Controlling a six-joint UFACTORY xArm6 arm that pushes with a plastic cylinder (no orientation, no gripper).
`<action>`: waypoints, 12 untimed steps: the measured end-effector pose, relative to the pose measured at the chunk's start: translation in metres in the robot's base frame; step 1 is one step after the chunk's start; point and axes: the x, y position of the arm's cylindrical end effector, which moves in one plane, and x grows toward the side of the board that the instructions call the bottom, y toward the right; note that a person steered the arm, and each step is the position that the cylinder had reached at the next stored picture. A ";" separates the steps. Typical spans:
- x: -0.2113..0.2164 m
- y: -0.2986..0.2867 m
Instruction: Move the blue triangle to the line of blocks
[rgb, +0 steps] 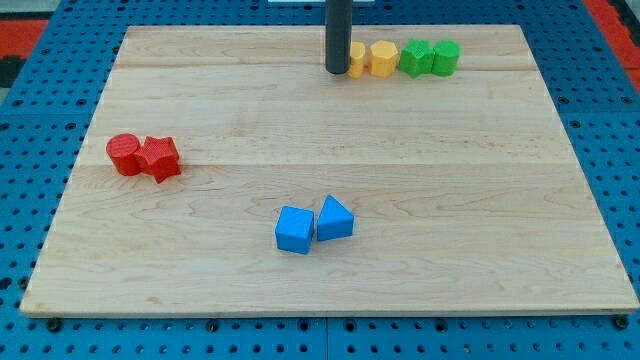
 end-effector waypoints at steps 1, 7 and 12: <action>0.000 0.024; 0.207 0.106; 0.299 0.005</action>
